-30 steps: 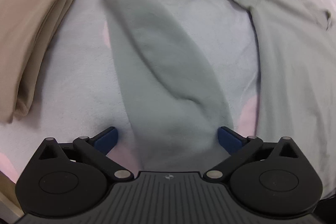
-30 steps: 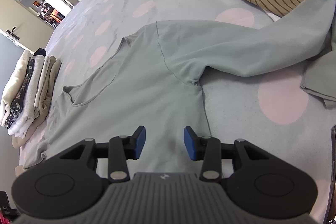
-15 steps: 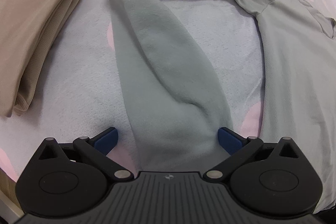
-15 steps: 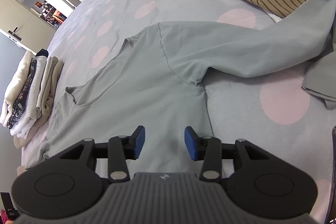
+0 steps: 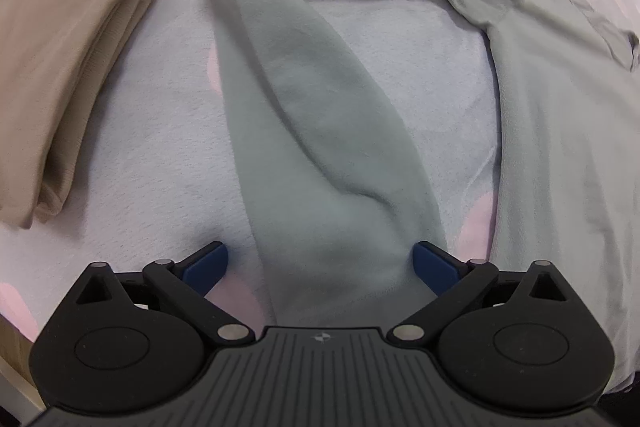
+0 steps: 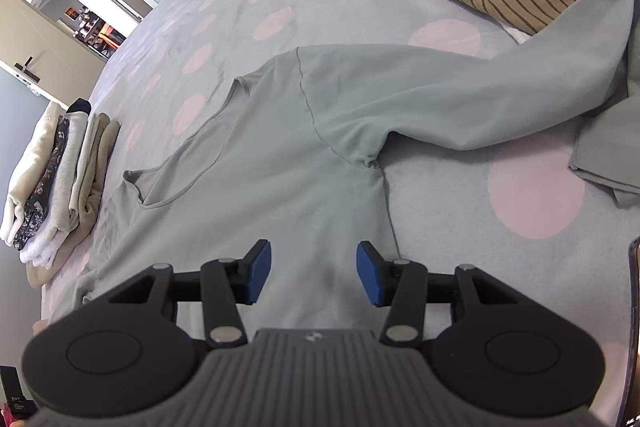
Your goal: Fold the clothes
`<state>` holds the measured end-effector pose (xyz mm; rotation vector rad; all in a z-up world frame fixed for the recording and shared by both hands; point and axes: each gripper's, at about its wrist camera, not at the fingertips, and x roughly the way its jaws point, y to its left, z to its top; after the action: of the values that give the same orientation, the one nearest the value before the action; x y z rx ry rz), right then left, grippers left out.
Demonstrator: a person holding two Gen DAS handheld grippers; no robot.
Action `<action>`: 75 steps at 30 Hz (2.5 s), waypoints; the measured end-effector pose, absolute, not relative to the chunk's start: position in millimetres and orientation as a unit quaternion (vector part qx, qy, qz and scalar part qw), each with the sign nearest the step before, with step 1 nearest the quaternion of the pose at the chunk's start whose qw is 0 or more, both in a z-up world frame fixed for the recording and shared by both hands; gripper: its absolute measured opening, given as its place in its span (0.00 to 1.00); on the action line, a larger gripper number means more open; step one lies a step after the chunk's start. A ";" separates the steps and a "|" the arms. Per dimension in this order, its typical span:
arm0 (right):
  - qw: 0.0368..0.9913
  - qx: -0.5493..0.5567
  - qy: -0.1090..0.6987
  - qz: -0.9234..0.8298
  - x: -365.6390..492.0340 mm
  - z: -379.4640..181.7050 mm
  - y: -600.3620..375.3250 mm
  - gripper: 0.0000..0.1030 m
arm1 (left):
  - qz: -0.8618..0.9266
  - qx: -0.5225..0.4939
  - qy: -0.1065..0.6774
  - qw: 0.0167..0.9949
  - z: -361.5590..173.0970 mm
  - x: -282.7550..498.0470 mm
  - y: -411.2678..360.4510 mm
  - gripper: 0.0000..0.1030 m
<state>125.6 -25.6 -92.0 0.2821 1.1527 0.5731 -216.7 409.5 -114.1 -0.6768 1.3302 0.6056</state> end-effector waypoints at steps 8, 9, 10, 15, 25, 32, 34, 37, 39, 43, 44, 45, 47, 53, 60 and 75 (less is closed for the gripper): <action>0.791 0.130 0.535 0.267 126.3 -92.6 -26.7 0.50 | 0.278 -0.290 0.584 0.705 -101.2 -215.6 403.6 0.41; 0.791 0.129 0.535 0.267 126.4 -92.6 -26.5 0.50 | 0.275 -0.296 0.580 0.707 -100.6 -216.0 403.1 0.35; 0.791 0.129 0.535 0.266 126.5 -92.6 -26.2 0.50 | 0.274 -0.297 0.578 0.709 -100.3 -215.6 402.0 0.31; 0.793 0.127 0.533 0.265 125.9 -91.5 -26.1 0.50 | 0.285 -0.274 0.570 0.721 -92.5 -210.3 399.1 0.04; 0.796 0.126 0.535 0.253 126.9 -92.9 -31.1 0.50 | 0.369 -0.243 0.502 0.743 -0.4 -217.1 451.1 0.03; 0.797 0.120 0.532 0.258 126.0 -90.6 -28.1 0.50 | 0.451 -0.203 0.441 0.749 85.1 -254.1 521.7 0.03; 0.800 0.117 0.530 0.256 125.8 -90.0 -28.6 0.50 | 0.467 -0.188 0.438 0.744 93.9 -256.5 535.5 0.03; 0.803 0.117 0.529 0.247 128.3 -90.4 -33.0 0.50 | 0.487 -0.171 0.449 0.729 88.3 -254.5 559.2 0.03; 0.806 0.119 0.529 0.239 131.2 -91.2 -36.7 0.50 | 0.492 -0.176 0.470 0.711 74.3 -260.4 574.3 0.03; 0.811 0.122 0.524 0.227 138.3 -88.9 -43.8 0.50 | 0.497 -0.190 0.513 0.674 30.6 -270.1 595.5 0.03; 0.813 0.121 0.522 0.226 139.9 -87.3 -45.3 0.50 | 0.497 -0.195 0.523 0.665 18.6 -273.2 598.6 0.03; 0.815 0.121 0.520 0.225 141.6 -85.7 -46.8 0.51 | 0.497 -0.200 0.530 0.657 6.0 -275.4 600.8 0.03; 0.818 0.120 0.516 0.223 144.9 -82.4 -49.9 0.51 | 0.499 -0.207 0.536 0.649 -12.7 -279.0 603.8 0.04; 0.829 0.118 0.503 0.215 154.8 -72.6 -59.1 0.51 | 0.513 -0.198 0.513 0.658 -12.0 -288.8 592.7 0.23; 0.844 0.125 0.474 0.219 172.2 -31.2 -98.0 0.51 | 0.518 -0.164 0.458 0.703 23.3 -259.5 565.7 0.48; 0.852 0.140 0.495 0.101 184.1 -41.5 -226.1 0.50 | 0.360 -0.153 0.476 0.788 26.9 -146.3 462.5 0.50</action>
<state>184.1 -226.1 -41.5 0.2947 1.0416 0.2132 -146.3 462.5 26.9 -0.3299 1.0257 0.7759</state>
